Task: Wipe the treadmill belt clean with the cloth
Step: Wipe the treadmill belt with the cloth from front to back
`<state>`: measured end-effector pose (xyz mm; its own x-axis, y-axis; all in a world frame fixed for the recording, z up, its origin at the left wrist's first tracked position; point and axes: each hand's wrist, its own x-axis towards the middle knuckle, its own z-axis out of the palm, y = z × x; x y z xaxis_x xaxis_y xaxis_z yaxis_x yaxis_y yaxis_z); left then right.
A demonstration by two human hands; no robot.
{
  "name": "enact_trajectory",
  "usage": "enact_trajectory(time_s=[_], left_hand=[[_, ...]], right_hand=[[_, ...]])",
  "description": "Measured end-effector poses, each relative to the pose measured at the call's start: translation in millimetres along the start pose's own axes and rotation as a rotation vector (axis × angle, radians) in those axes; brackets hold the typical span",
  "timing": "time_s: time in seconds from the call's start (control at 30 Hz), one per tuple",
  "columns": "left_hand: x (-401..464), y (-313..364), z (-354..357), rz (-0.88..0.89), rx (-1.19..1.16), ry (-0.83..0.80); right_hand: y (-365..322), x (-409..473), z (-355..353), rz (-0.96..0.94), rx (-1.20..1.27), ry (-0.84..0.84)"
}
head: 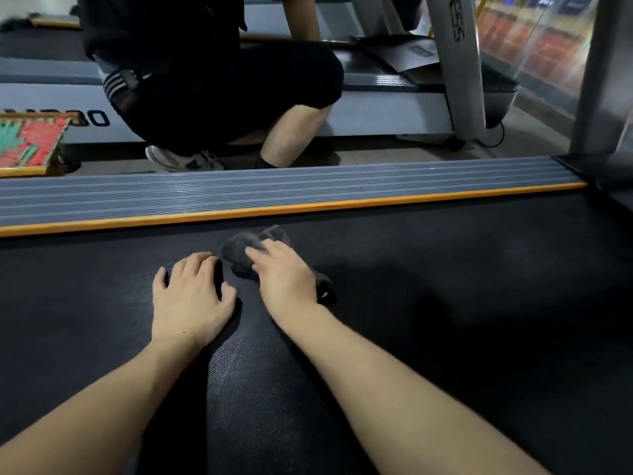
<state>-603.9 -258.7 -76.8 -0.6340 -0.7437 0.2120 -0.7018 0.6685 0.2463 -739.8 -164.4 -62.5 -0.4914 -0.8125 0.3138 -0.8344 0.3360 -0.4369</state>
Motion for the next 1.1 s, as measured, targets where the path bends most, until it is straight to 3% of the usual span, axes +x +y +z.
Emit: enact_trajectory(time_s=[0.07, 0.1, 0.23, 0.33, 0.4, 0.5, 0.6, 0.67, 0.8, 0.87, 0.97, 1.1], left_hand=[[0.3, 0.9, -1.2, 0.01, -0.001, -0.001], [0.8, 1.7, -1.7, 0.011, -0.004, -0.003], [0.8, 4.7, -1.8, 0.012, -0.003, -0.008], [1.1, 4.6, -1.8, 0.01, -0.006, -0.011], [1.1, 4.4, -2.1, 0.008, -0.006, -0.013], [1.8, 4.5, -1.2, 0.017, 0.004, -0.011], [1.3, 2.4, -0.5, 0.02, 0.003, -0.002], [1.4, 2.6, -0.9, 0.023, 0.002, 0.0], [0.9, 4.2, -1.4, 0.027, 0.001, 0.01], [1.3, 5.1, -0.9, 0.03, -0.006, 0.011], [1.3, 3.8, -1.2, 0.031, -0.011, 0.002], [1.1, 1.0, -1.1, 0.039, -0.017, 0.003]], right_hand=[[30.6, -6.5, -23.0, -0.125, 0.007, -0.04], [54.7, -11.1, -38.0, -0.092, -0.026, -0.031], [143.8, -33.9, -87.0, 0.399, -0.156, 0.204], [131.6, -25.4, -69.7, 0.569, -0.176, 0.291], [87.6, -16.5, -40.1, 0.431, -0.25, 0.278], [12.9, -20.2, 0.5, 0.076, -0.123, 0.118], [13.7, -26.2, -8.9, -0.146, 0.027, -0.031], [55.0, -31.2, -32.8, -0.108, -0.047, -0.02], [134.2, -52.7, -87.2, 0.385, -0.185, 0.168], [126.6, -51.2, -80.0, 0.514, -0.276, 0.228], [58.5, -33.9, -31.0, 0.349, -0.284, 0.244], [-17.2, -41.4, 6.0, -0.076, -0.026, -0.013]])
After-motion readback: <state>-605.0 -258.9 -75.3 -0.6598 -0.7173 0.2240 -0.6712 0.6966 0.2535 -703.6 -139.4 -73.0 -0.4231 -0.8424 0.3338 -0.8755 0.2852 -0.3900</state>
